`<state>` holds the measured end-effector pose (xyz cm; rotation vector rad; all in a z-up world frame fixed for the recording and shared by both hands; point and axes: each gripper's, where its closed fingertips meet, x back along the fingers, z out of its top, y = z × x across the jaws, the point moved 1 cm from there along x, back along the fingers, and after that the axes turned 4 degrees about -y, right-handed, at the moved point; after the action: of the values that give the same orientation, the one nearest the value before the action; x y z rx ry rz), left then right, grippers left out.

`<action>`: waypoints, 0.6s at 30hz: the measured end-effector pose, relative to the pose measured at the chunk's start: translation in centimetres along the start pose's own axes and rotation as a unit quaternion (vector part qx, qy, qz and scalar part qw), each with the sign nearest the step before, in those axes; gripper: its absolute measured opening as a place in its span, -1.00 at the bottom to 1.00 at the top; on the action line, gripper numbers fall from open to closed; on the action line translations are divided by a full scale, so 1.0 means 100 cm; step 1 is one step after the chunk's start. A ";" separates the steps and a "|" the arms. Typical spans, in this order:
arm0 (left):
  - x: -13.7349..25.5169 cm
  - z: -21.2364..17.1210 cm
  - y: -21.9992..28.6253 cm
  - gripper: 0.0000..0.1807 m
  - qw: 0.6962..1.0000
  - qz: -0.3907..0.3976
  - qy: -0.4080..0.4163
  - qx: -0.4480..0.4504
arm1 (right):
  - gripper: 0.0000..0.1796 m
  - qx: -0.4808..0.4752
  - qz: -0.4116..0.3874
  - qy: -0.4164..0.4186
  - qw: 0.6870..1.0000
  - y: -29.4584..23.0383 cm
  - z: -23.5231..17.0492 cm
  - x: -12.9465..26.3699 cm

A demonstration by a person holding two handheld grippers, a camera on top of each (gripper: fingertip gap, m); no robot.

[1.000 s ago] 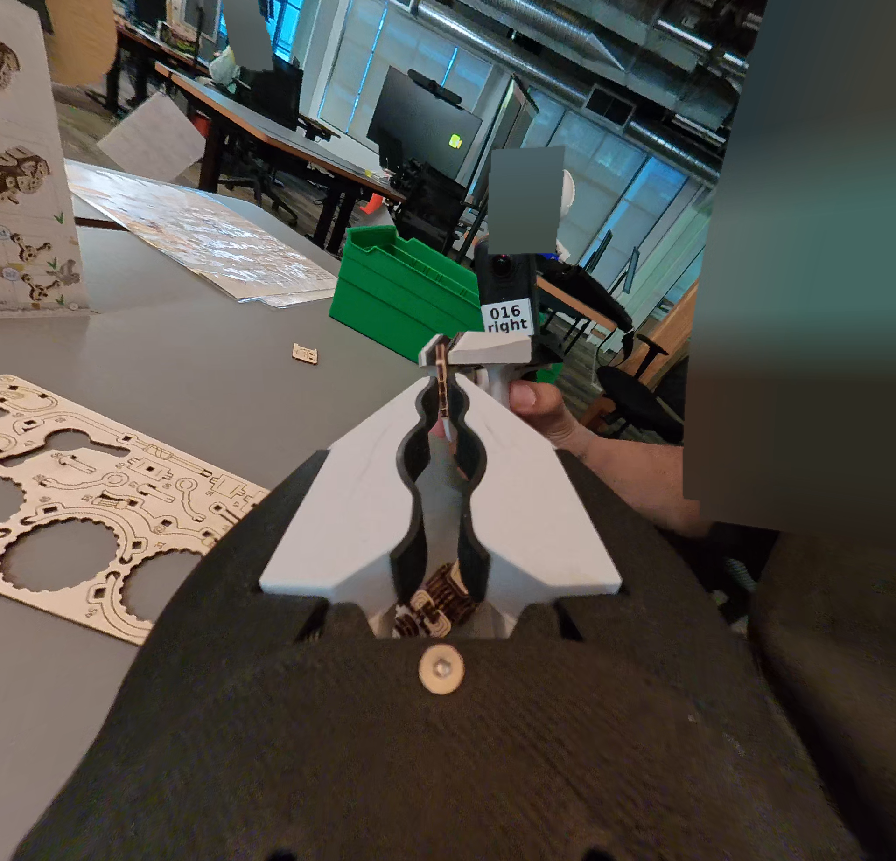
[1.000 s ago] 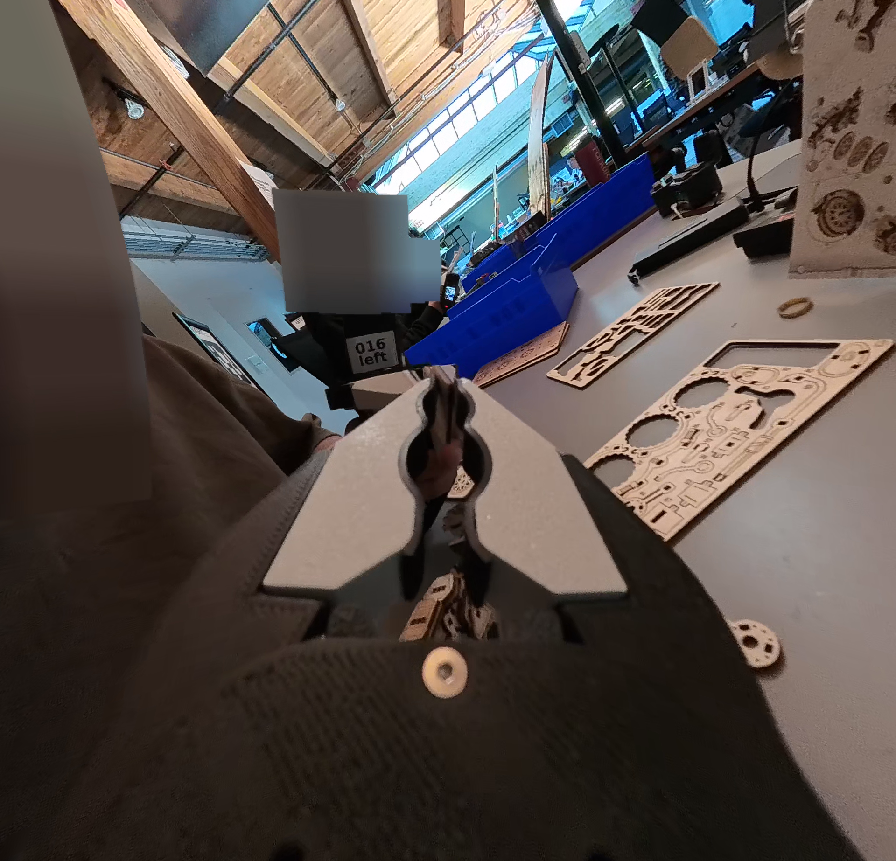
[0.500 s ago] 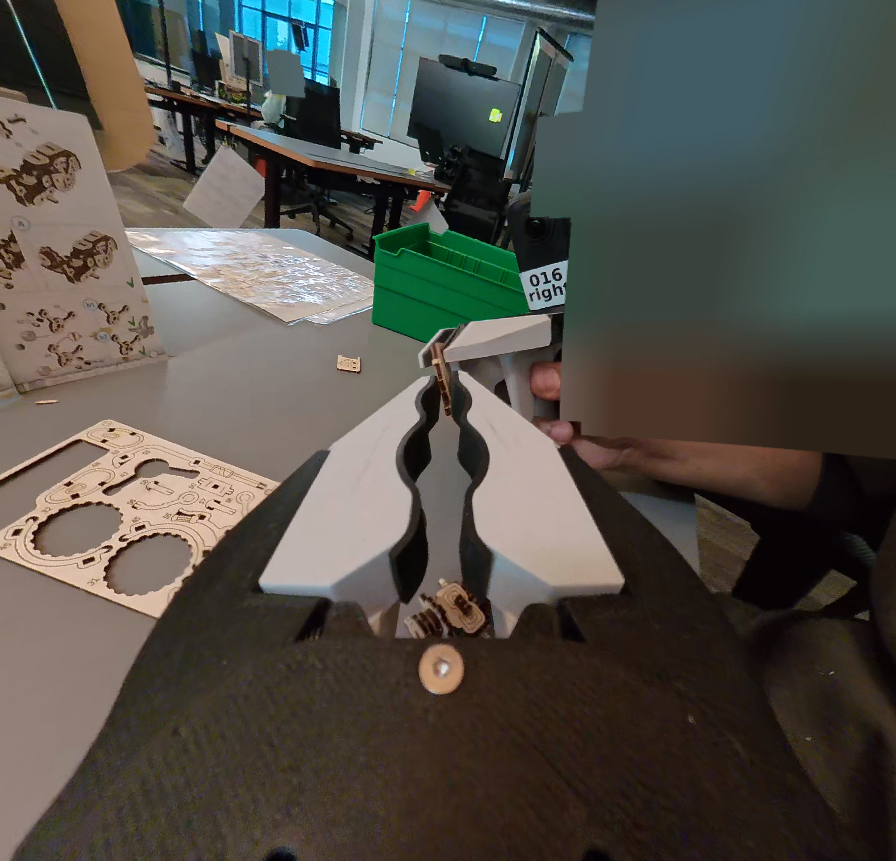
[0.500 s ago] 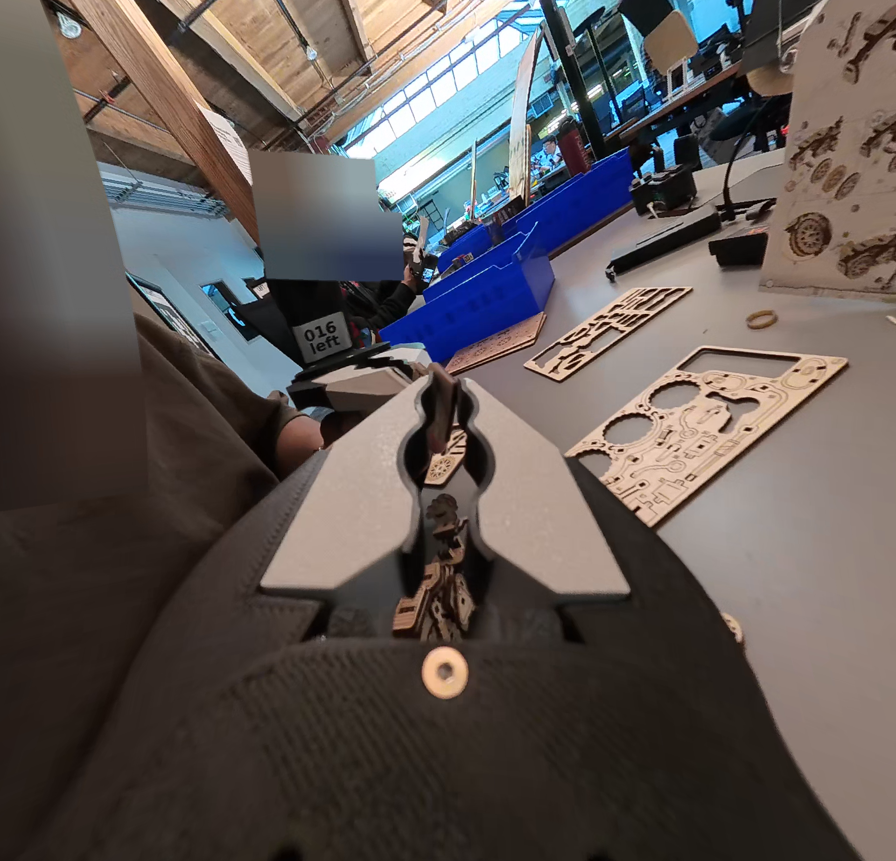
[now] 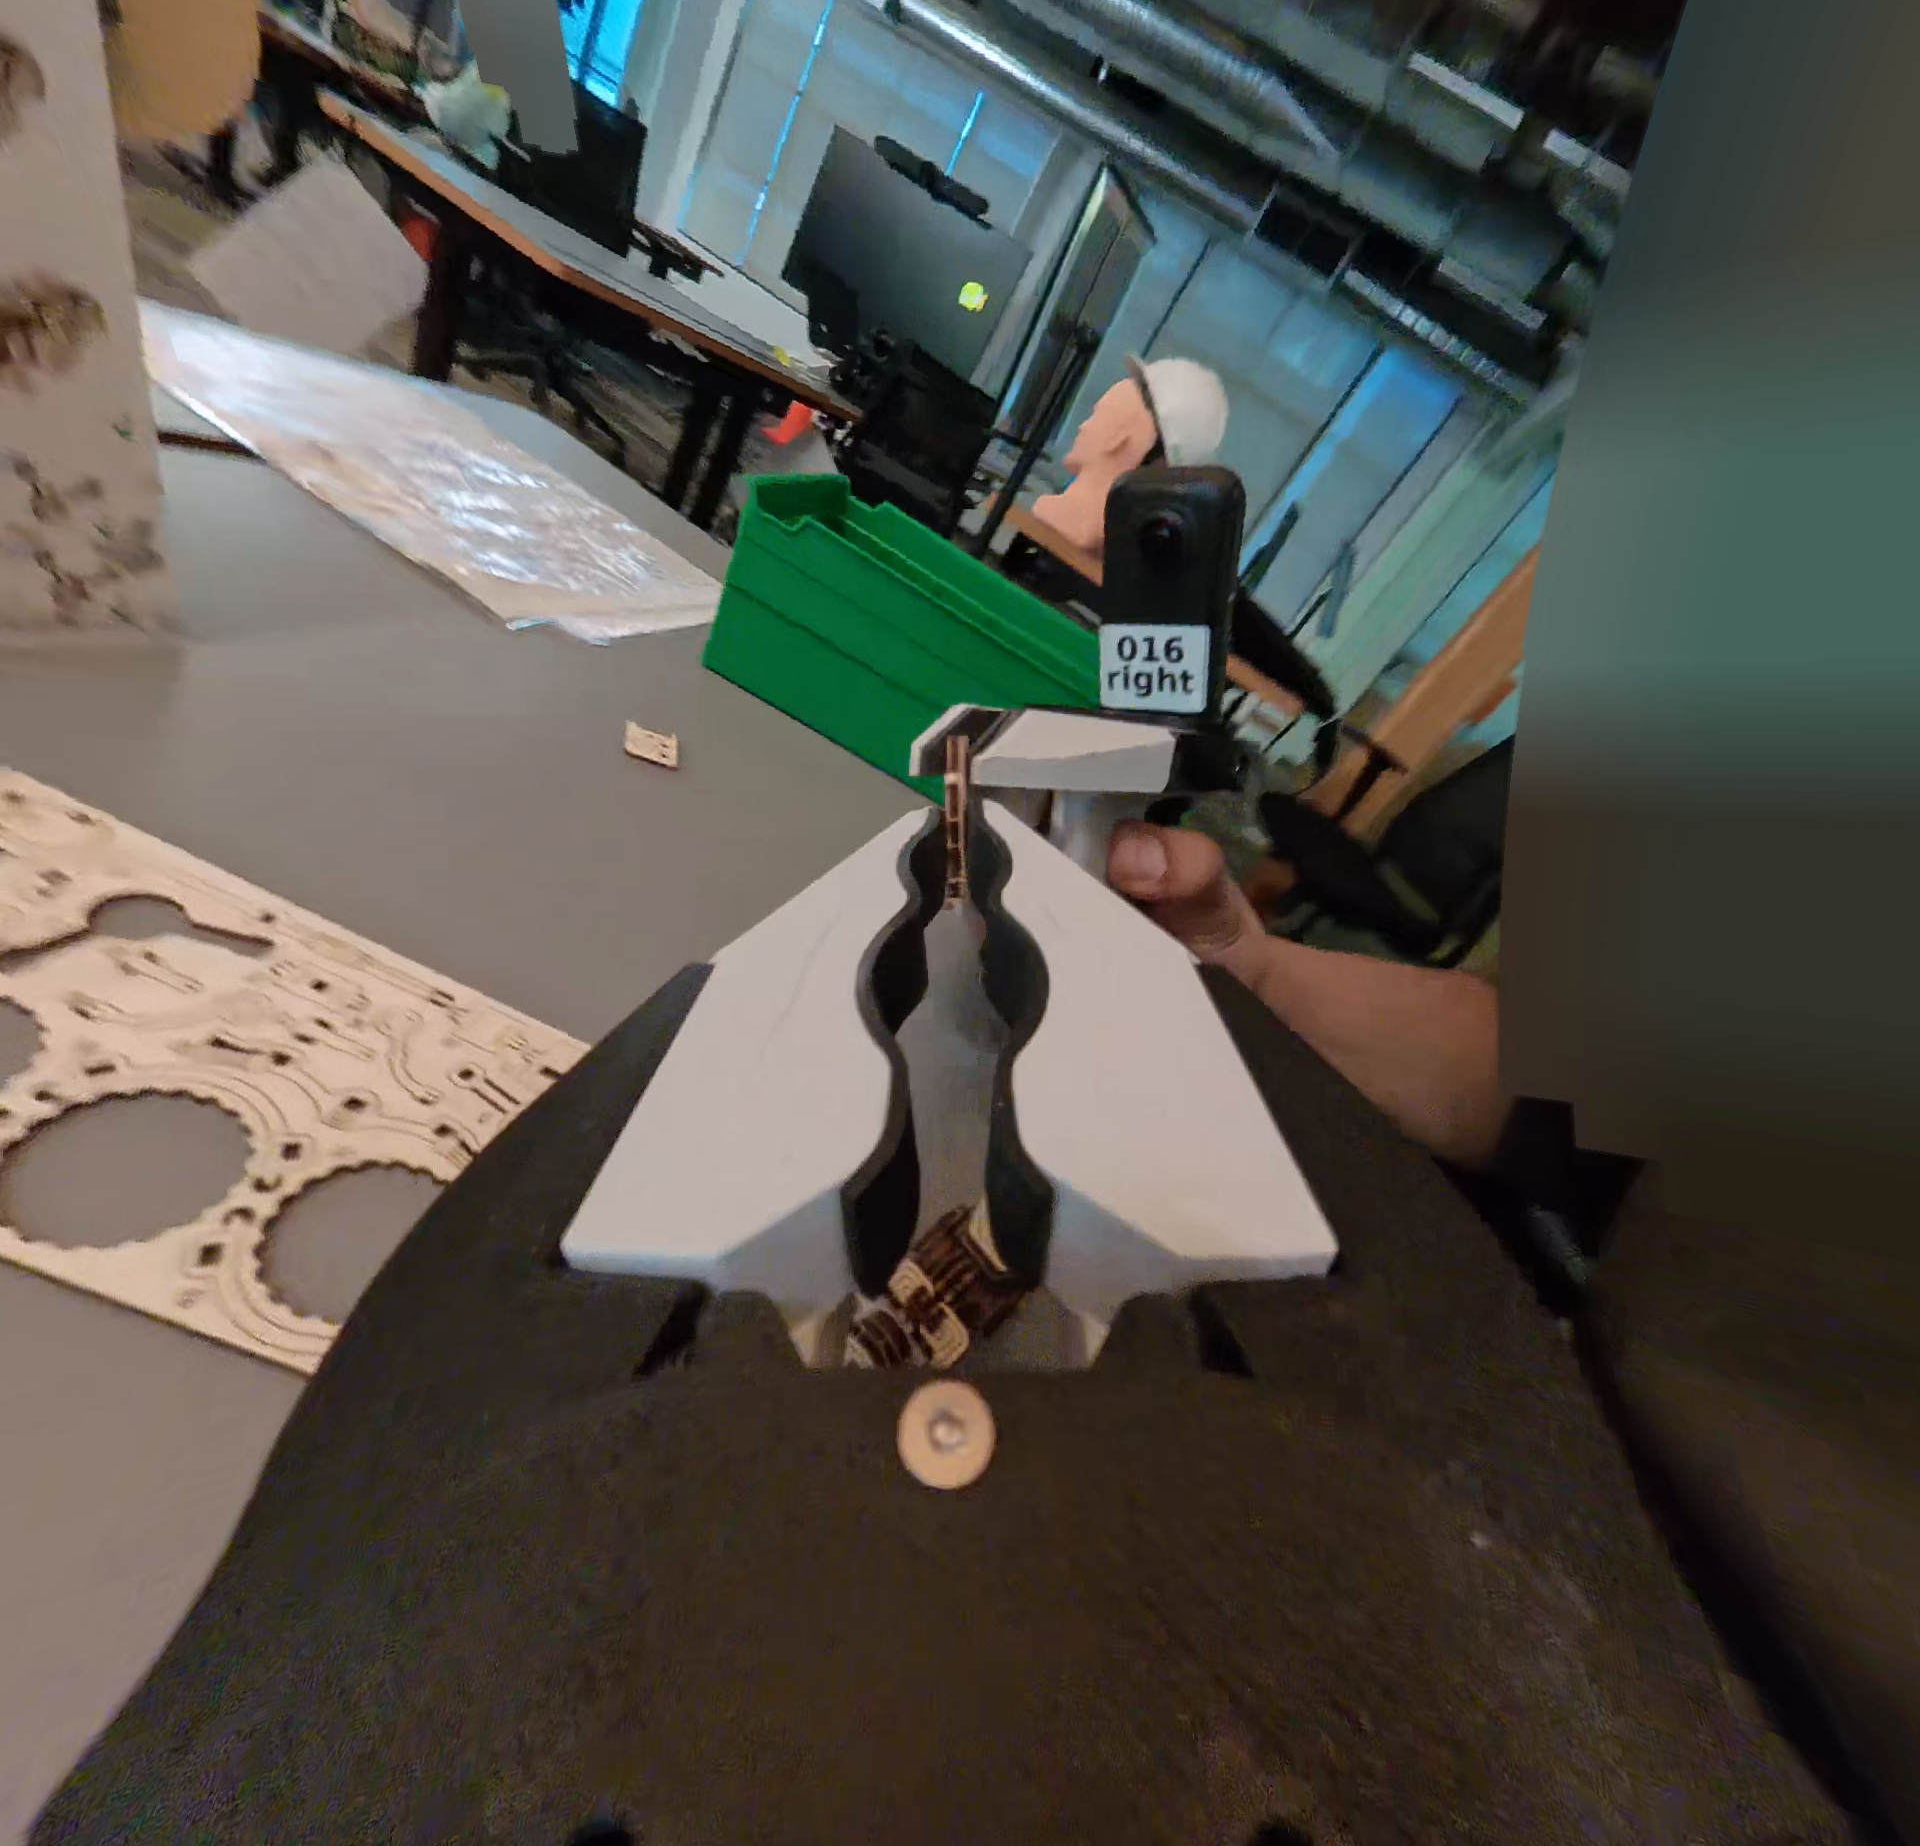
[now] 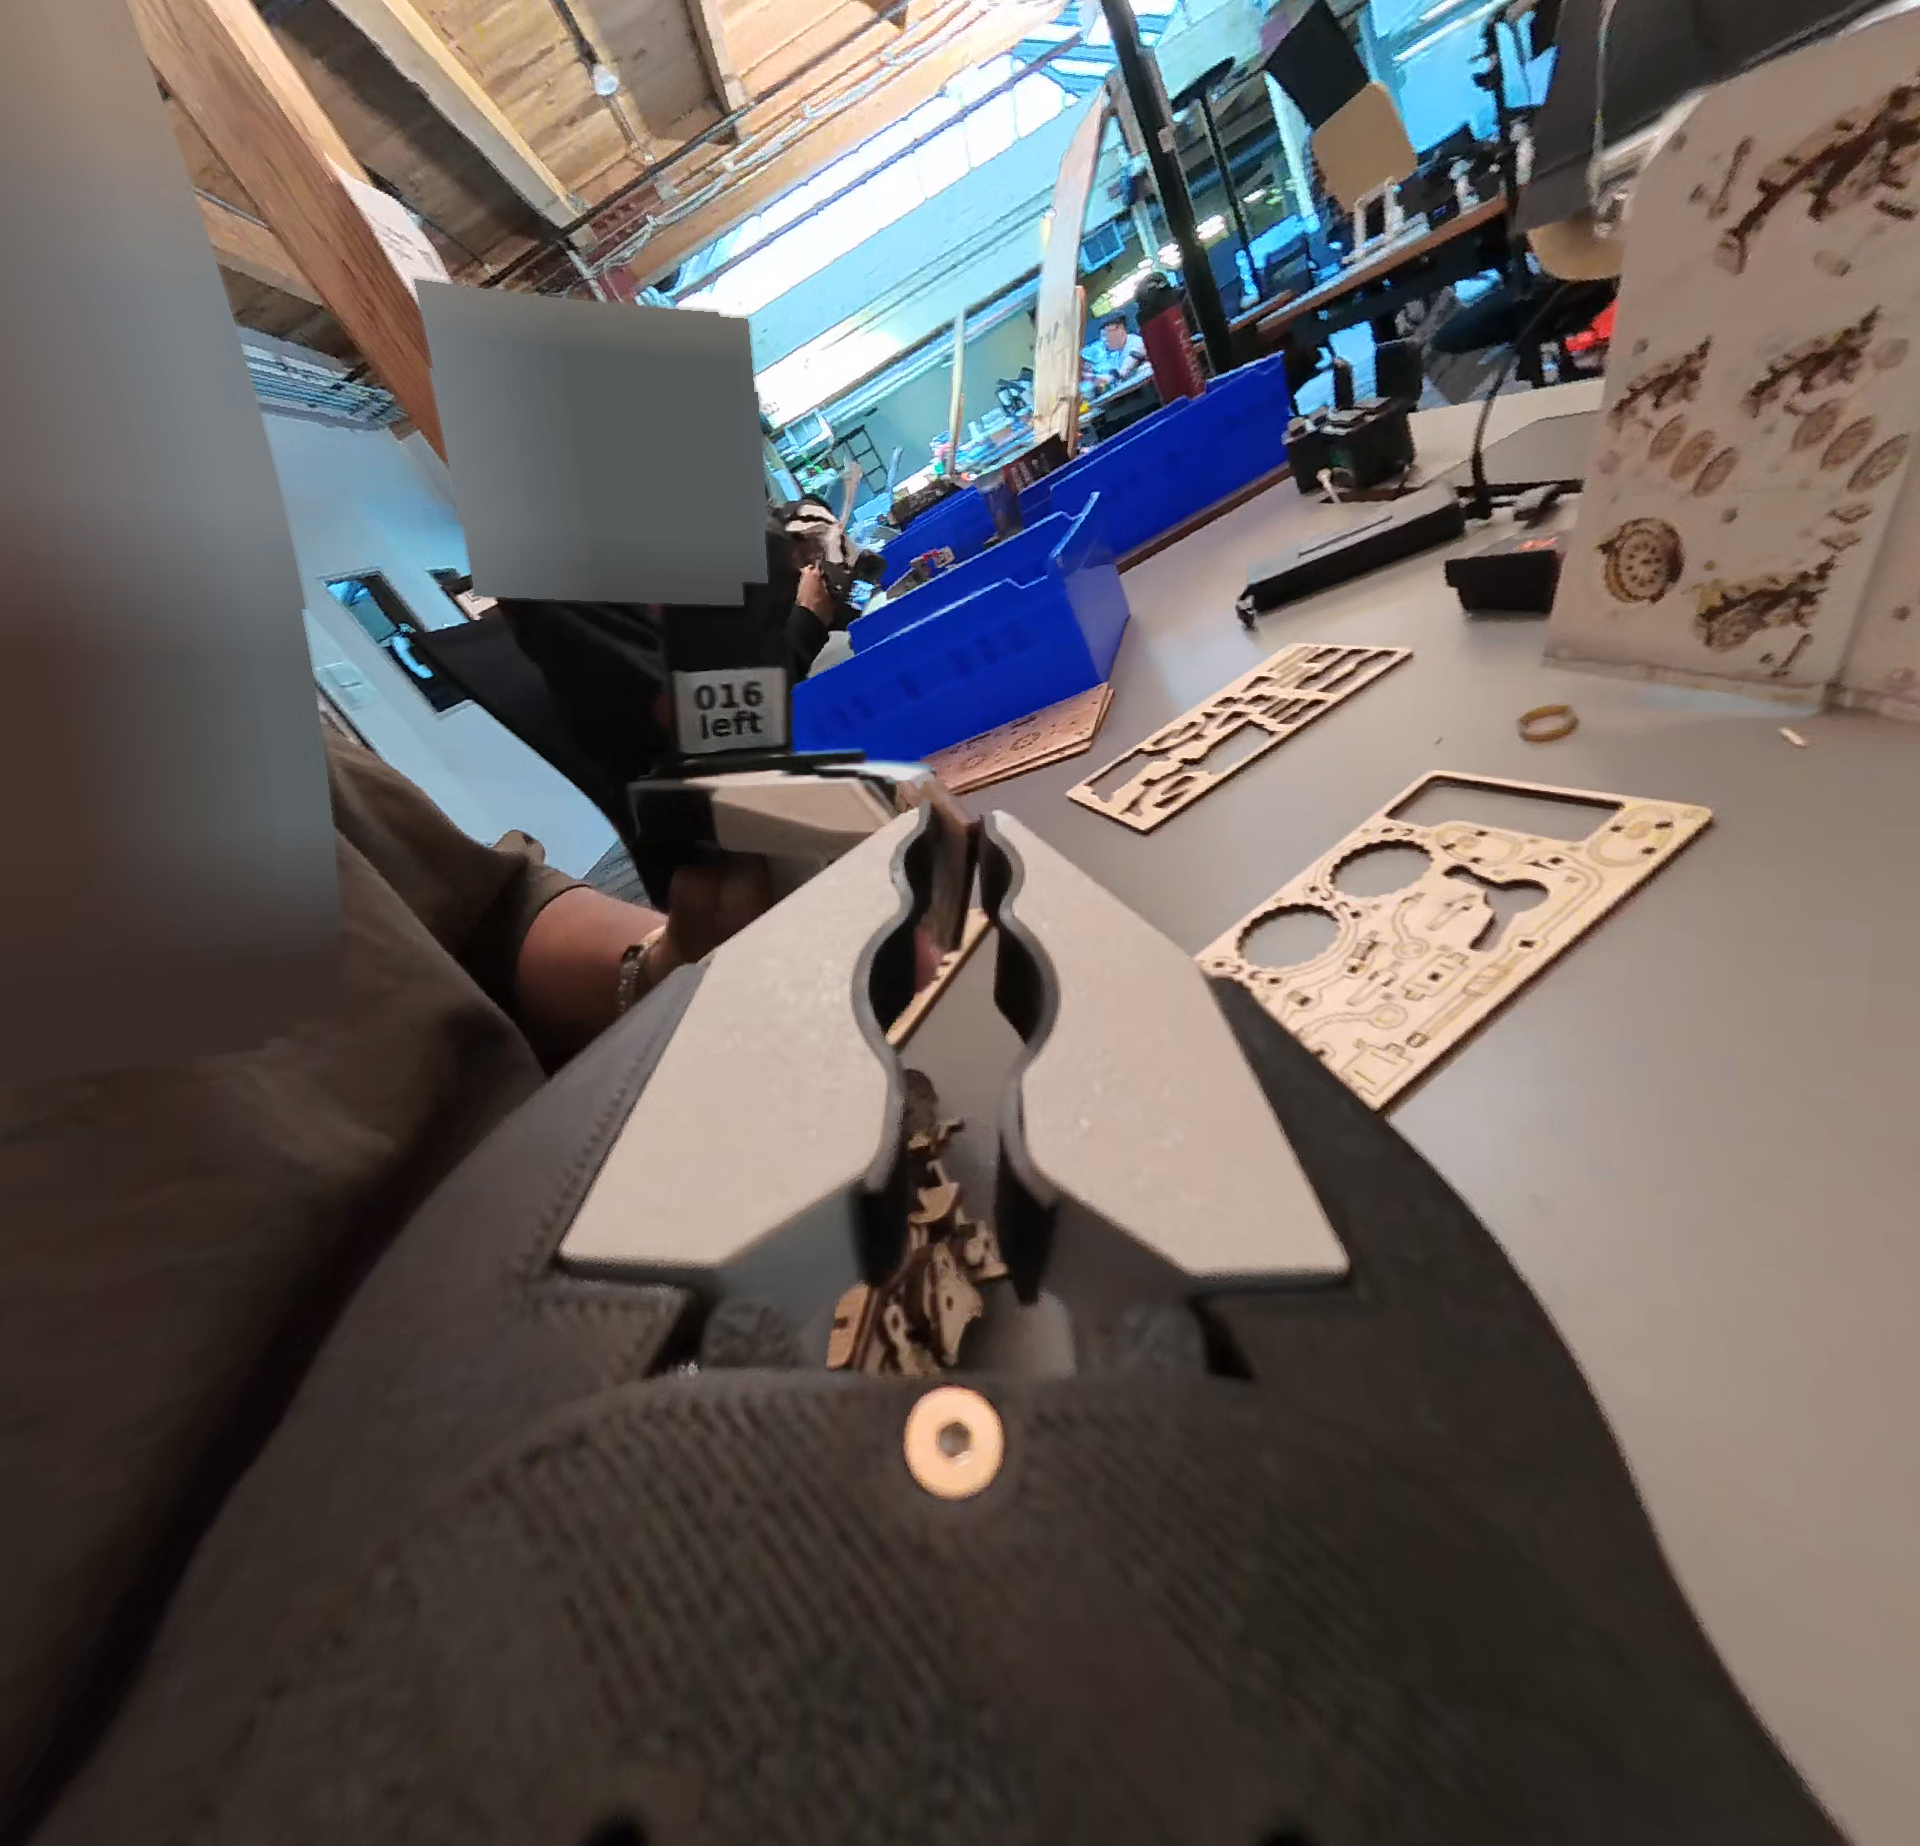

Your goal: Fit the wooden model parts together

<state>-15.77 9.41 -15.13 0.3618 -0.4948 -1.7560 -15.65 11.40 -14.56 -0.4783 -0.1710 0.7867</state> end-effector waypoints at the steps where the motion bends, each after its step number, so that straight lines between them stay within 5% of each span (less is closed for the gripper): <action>1: 0.000 0.000 -0.003 -0.99 1.000 -0.004 0.003 0.023 | -0.92 -0.004 -0.006 -0.001 1.000 0.003 -0.001 -0.001; 7: 0.007 0.007 -0.014 -0.99 0.999 0.004 0.016 0.035 | -0.79 -0.021 -0.019 0.000 1.000 0.009 -0.002 0.001; 18: 0.002 -0.002 -0.011 -0.99 0.998 -0.020 -0.003 0.052 | -0.94 -0.047 -0.010 0.000 0.999 0.011 -0.004 0.002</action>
<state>-16.68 9.36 -15.84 0.4409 -0.5882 -1.7744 -16.12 12.07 -15.42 -0.5643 -0.2131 0.7619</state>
